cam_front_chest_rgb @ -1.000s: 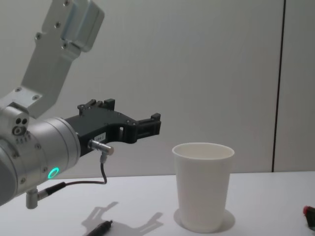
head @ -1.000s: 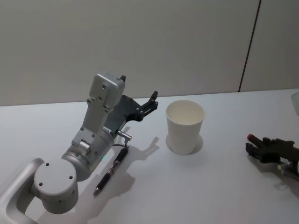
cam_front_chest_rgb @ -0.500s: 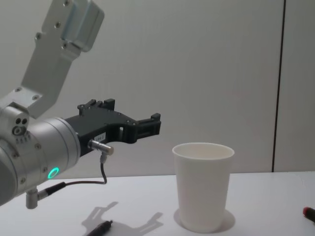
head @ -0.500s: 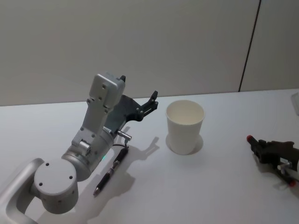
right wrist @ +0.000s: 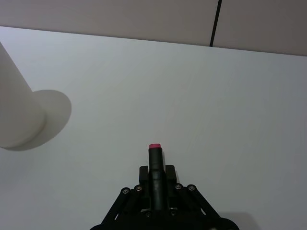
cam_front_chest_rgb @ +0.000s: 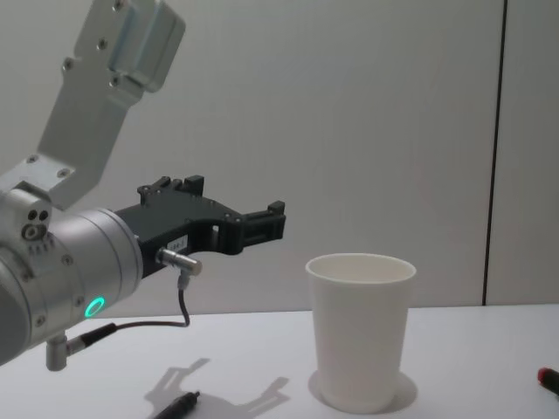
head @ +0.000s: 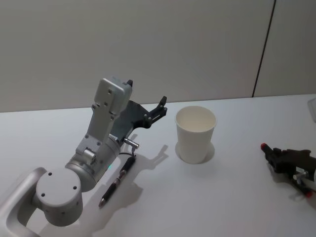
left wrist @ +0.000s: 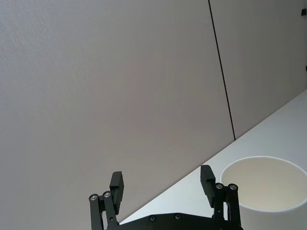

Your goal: Place the pen into the pen holder.

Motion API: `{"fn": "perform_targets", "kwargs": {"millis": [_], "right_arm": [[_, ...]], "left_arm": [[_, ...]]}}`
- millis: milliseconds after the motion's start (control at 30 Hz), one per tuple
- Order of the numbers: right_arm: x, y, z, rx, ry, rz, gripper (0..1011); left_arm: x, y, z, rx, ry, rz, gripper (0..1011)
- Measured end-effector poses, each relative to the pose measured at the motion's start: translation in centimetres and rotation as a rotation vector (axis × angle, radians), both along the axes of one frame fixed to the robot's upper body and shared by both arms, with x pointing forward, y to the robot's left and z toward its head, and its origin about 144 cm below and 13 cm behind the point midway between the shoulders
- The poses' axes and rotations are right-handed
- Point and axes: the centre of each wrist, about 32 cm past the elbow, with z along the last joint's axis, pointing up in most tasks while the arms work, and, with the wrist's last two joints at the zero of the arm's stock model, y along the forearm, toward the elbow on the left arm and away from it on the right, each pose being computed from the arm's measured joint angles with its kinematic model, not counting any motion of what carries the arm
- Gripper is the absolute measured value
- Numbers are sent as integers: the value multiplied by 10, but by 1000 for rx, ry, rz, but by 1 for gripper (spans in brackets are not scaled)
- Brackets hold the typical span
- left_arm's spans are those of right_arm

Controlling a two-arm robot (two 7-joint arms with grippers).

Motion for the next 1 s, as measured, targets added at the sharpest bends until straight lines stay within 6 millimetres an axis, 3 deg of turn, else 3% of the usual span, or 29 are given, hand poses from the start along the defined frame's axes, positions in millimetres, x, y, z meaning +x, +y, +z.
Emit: {"fn": "perform_targets", "kwargs": {"millis": [400, 1000], "right_arm": [[0, 1, 0, -3, -27, -6, 187], [3, 11, 13, 2, -246, -37, 187]], "left_arm": [[0, 0, 0, 0, 0, 0, 1001], [0, 0, 0, 0, 0, 0, 1001]]}}
